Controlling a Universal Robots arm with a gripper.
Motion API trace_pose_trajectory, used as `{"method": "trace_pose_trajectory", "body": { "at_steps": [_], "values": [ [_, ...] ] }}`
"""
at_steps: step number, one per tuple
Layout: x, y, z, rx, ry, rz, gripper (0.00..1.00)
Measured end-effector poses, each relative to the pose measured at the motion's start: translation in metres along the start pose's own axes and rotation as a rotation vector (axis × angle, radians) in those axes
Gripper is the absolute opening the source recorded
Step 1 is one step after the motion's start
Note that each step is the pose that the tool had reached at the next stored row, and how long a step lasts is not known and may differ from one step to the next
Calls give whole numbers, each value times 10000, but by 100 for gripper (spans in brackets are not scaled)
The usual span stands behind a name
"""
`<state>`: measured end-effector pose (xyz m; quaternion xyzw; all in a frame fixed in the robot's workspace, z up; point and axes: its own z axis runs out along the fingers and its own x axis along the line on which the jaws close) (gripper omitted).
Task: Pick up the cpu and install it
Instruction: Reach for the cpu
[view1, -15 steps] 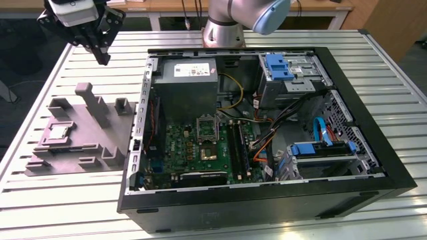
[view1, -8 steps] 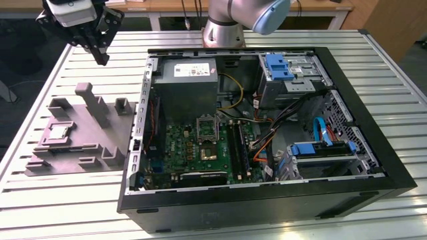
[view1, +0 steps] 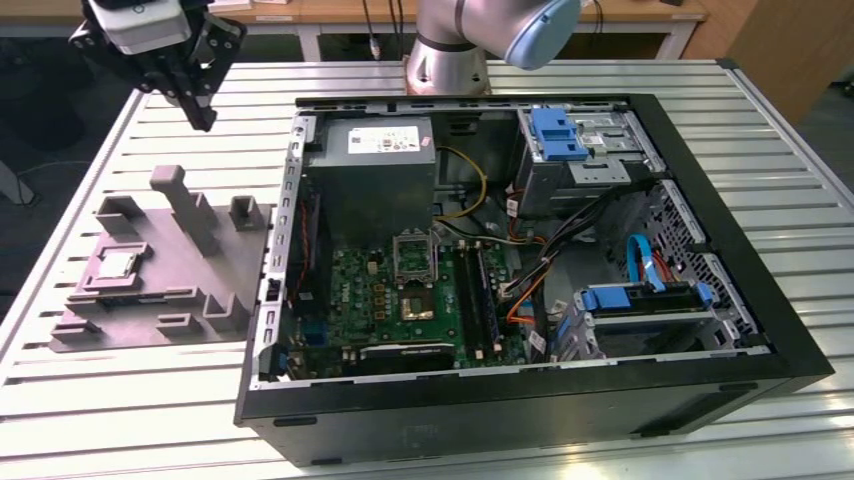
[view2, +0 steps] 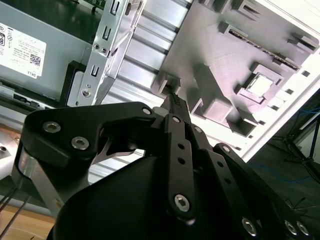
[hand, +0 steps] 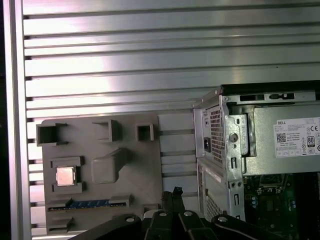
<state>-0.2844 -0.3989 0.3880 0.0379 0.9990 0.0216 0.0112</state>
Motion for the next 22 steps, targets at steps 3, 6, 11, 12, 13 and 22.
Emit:
{"method": "trace_pose_trajectory", "body": {
  "at_steps": [3,6,11,12,13,22],
  "values": [
    [7,-1,1,0,0,0,11],
    [16,-1,2,0,0,0,11],
    [32,-3,4,0,1,0,11],
    [35,-3,5,0,0,0,11],
    [38,-3,5,0,0,0,11],
    [72,-6,8,1,0,1,11]
  ]
}}
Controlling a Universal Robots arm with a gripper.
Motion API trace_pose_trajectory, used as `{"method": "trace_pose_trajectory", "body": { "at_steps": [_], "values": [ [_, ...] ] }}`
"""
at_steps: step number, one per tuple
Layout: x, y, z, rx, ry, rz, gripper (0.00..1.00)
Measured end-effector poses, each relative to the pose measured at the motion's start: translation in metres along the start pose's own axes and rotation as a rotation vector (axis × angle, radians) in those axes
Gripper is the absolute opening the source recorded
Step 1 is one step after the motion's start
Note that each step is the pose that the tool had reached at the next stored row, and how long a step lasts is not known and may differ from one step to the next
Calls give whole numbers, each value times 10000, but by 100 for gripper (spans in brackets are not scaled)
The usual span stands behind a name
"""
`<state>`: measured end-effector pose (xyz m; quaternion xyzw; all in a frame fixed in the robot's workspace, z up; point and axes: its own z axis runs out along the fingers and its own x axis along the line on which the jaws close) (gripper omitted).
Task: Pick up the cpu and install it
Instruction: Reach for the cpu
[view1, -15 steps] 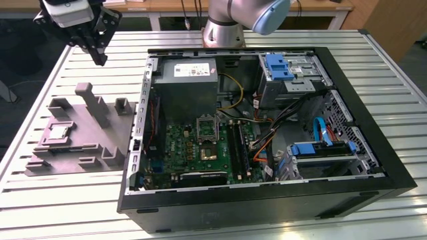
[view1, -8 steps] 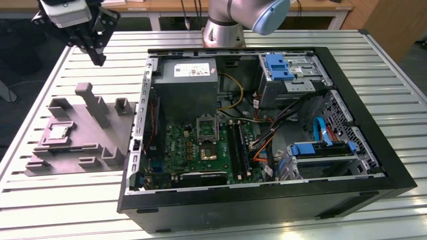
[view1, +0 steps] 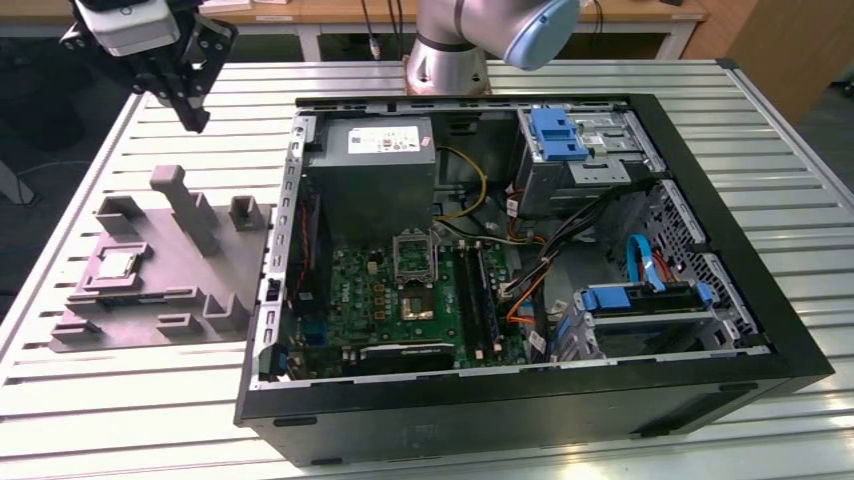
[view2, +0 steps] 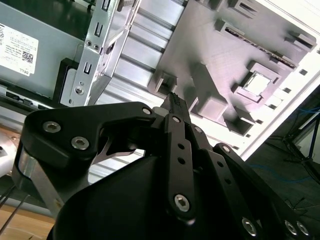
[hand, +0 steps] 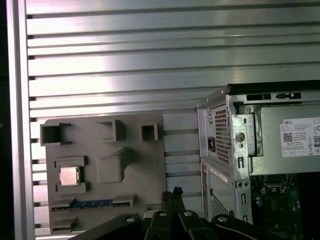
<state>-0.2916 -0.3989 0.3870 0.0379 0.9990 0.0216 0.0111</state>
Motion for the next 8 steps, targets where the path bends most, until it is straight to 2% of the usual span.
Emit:
{"method": "trace_pose_trajectory", "body": {
  "at_steps": [8],
  "values": [
    [128,-10,2,-1,-1,-1,11]
  ]
}}
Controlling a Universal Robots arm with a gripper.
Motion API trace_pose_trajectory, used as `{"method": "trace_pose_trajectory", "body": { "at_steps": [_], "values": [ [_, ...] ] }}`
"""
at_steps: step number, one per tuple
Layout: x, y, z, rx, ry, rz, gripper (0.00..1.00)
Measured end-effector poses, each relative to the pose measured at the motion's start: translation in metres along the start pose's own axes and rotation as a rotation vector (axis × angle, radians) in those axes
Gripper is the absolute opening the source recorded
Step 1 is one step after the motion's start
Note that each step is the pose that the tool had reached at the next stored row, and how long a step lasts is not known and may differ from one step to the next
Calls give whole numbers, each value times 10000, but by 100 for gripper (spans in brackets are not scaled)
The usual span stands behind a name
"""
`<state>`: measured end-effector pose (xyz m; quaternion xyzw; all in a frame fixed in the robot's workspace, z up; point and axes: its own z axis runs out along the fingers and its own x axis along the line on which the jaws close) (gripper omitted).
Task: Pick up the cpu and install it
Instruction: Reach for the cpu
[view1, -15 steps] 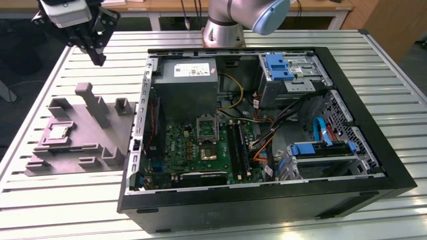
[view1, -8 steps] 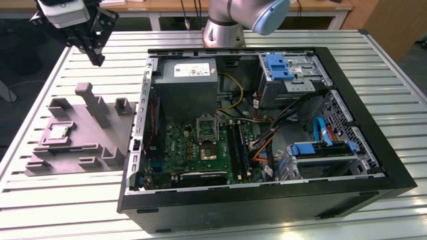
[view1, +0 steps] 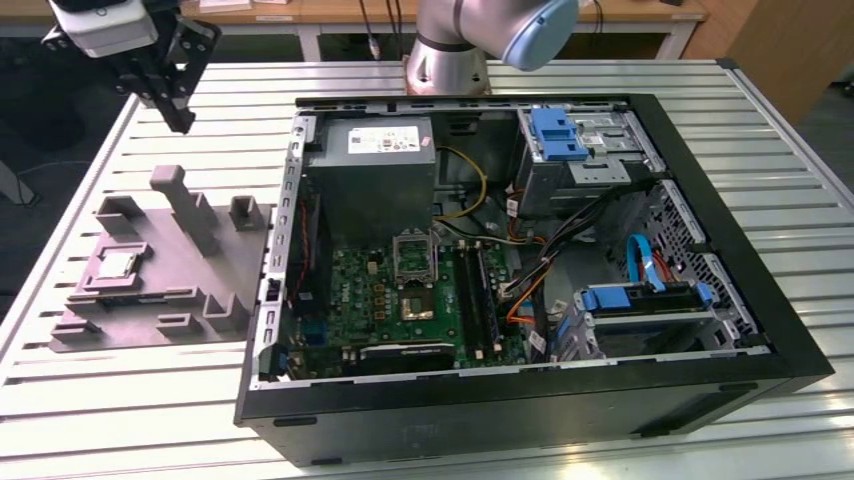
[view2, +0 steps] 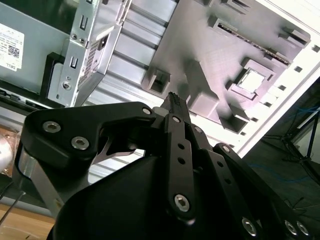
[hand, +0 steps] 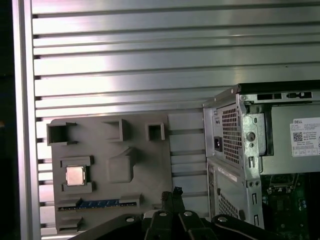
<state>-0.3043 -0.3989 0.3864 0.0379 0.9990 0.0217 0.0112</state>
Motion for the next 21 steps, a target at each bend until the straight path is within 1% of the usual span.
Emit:
{"method": "trace_pose_trajectory", "body": {
  "at_steps": [3,10,12,18,21],
  "values": [
    [80,-6,1,0,0,1,11],
    [337,-26,3,0,4,4,11],
    [394,-30,4,1,6,4,11],
    [399,-31,4,2,7,3,11],
    [436,-33,3,1,6,4,11]
  ]
}}
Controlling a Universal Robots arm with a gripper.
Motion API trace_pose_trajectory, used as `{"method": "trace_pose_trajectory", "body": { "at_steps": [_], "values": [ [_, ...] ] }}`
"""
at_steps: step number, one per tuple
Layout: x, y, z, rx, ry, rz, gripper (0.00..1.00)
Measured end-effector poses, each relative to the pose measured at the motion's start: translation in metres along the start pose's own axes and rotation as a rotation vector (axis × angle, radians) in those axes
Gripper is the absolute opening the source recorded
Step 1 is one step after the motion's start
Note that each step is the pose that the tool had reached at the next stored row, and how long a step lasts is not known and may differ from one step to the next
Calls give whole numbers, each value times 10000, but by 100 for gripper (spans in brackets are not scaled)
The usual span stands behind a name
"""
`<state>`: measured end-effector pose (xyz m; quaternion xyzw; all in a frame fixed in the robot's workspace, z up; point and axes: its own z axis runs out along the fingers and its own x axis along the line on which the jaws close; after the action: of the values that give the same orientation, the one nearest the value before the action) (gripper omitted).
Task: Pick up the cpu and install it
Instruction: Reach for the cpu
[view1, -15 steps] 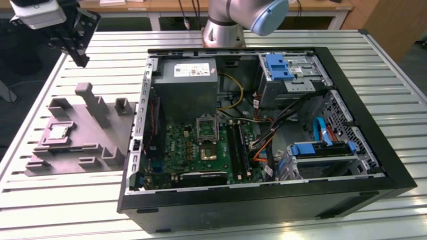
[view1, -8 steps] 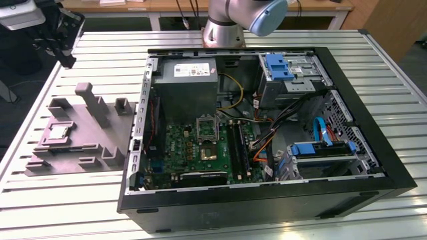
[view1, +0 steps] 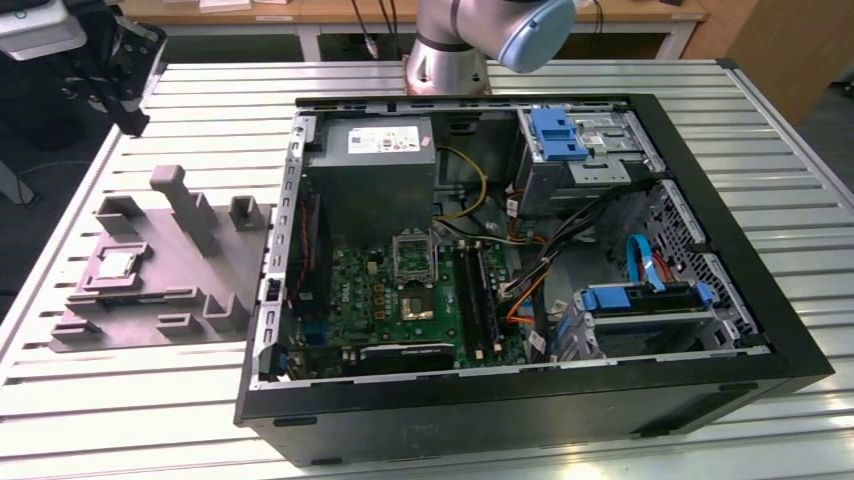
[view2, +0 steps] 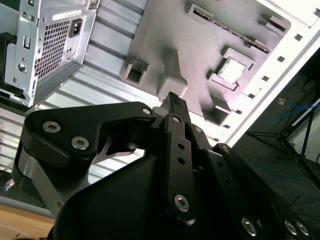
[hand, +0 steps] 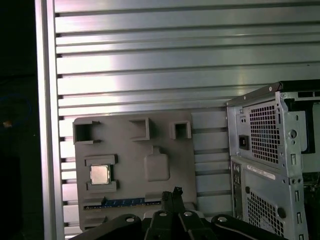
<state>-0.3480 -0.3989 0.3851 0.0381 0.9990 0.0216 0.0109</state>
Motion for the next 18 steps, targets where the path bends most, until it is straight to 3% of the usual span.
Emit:
{"method": "trace_pose_trajectory", "body": {
  "at_steps": [10,18],
  "values": [
    [250,-19,-2,0,1,0,11],
    [358,-28,1,0,0,0,11]
  ]
}}
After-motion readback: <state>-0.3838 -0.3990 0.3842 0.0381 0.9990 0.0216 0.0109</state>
